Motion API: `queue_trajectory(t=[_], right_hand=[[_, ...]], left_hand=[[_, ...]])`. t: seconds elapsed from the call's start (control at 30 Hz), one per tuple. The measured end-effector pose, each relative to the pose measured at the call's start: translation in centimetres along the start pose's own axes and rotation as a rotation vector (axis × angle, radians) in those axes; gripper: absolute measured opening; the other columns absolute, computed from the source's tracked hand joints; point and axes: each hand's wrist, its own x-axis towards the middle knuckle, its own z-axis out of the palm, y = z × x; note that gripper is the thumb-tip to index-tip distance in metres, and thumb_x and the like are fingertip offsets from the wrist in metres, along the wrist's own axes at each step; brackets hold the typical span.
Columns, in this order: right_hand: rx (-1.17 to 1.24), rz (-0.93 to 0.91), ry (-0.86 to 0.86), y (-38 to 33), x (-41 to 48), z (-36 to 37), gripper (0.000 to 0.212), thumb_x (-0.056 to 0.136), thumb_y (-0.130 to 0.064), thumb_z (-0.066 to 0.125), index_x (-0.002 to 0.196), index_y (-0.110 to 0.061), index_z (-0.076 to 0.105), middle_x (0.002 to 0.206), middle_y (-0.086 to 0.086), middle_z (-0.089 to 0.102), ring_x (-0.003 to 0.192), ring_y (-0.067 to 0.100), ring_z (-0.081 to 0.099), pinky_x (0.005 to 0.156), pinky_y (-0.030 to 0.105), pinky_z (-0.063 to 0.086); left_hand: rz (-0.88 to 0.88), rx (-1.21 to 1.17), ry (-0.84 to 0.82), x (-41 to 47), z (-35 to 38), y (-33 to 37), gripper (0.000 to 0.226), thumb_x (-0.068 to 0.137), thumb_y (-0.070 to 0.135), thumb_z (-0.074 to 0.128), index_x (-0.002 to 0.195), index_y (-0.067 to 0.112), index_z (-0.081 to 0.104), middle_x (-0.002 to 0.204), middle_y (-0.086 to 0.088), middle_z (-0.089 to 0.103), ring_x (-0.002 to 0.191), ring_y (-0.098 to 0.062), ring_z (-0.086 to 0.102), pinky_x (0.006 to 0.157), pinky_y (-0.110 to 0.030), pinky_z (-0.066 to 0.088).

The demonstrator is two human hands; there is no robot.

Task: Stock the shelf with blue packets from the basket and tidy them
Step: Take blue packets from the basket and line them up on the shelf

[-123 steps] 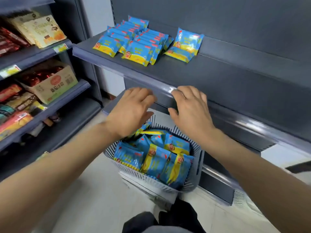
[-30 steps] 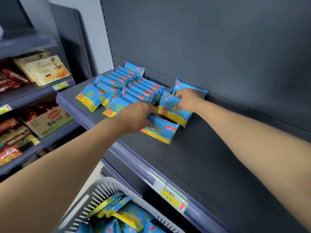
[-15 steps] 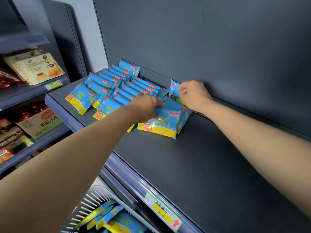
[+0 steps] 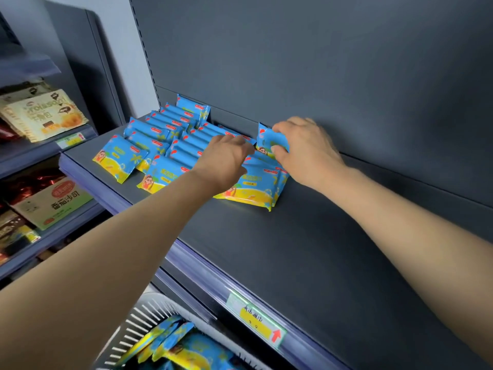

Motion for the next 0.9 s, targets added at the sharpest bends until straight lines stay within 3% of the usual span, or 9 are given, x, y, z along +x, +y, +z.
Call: queue_trajectory(t=[0.3,0.57,0.9], right_hand=[[-0.144,0.002,0.193,-7.2,-6.8,-7.3,0.041,0.089,-0.027,0.055,0.127,-0.013,0.048,0.132,0.005,0.047,0.126,0.025,0.035,0.095,0.035,0.027],[-0.171,0.058,0.399,-16.4,-14.6,-14.2,0.04,0.086,-0.024,0.059,0.123,-0.011,0.053,0.125,0.006,0.053,0.122,0.027,0.041,0.093,0.035,0.028],[-0.204,0.105,0.44,-22.1,-21.3,-17.7,0.039,0.086,-0.025,0.061,0.121,-0.01,0.054,0.124,0.007,0.054,0.121,0.028,0.042,0.092,0.035,0.028]], left_hand=[[0.089,-0.002,0.518,-10.1,-9.6,1.1,0.035,0.083,0.015,0.058,0.116,0.004,0.055,0.114,-0.016,0.055,0.104,-0.037,0.05,0.094,-0.037,0.025],[0.211,-0.034,0.673,-20.9,-17.9,1.0,0.036,0.078,0.011,0.062,0.112,0.001,0.059,0.11,-0.018,0.059,0.096,-0.038,0.056,0.09,-0.038,0.027],[0.273,-0.039,0.731,-28.7,-22.1,1.9,0.035,0.077,0.01,0.065,0.11,-0.001,0.059,0.108,-0.019,0.06,0.093,-0.039,0.056,0.09,-0.038,0.027]])
